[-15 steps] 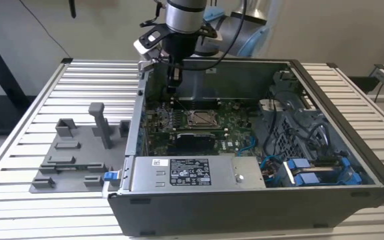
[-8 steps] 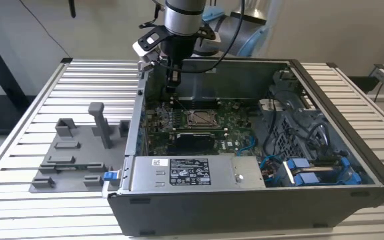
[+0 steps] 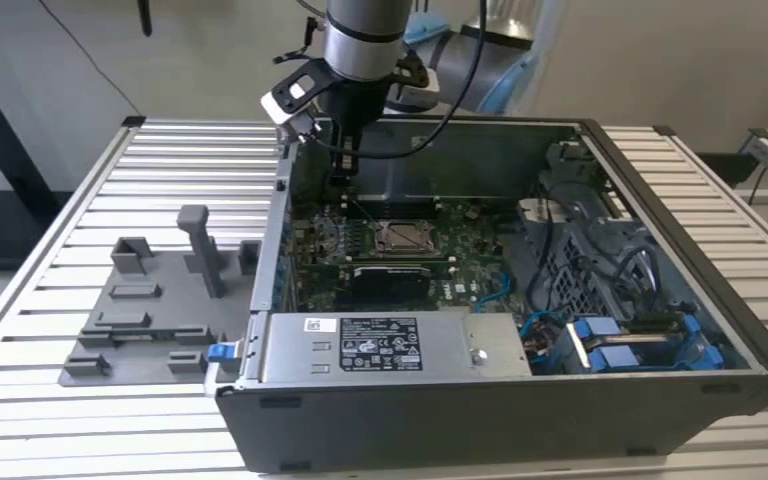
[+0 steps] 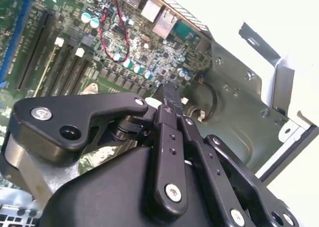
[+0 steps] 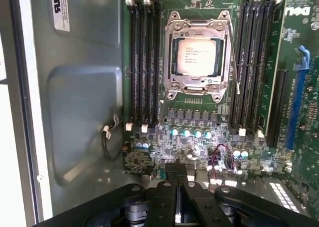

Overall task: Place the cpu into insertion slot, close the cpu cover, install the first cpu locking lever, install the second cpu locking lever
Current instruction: 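Install the first cpu locking lever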

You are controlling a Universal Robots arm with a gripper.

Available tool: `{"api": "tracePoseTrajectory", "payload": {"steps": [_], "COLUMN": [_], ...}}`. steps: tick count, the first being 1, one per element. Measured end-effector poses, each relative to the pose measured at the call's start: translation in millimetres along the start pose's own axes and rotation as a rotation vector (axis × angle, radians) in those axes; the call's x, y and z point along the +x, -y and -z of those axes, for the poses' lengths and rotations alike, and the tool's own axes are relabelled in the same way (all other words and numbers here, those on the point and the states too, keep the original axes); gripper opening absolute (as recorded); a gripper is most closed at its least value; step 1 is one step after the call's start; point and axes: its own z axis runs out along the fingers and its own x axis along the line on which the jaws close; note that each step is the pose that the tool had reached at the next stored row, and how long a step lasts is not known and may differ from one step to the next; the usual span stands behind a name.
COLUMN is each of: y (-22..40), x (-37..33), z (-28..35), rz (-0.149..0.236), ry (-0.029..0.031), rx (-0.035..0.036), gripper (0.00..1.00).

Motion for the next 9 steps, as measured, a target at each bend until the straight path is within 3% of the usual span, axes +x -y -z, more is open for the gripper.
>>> {"api": "tracePoseTrajectory", "payload": {"steps": [2, 4, 9], "y": [0.5, 0.9, 0.1], "x": [-2.5, -4.4, -7.7], "z": [-1.0, -2.7, -10.2], "rz": [0.003, 0.005, 0.007], "ry": [-0.0191, -0.0315, -0.0444], "rx": [-0.0003, -0.0002, -0.0013], "gripper": [0.11, 0.11, 0.11]}}
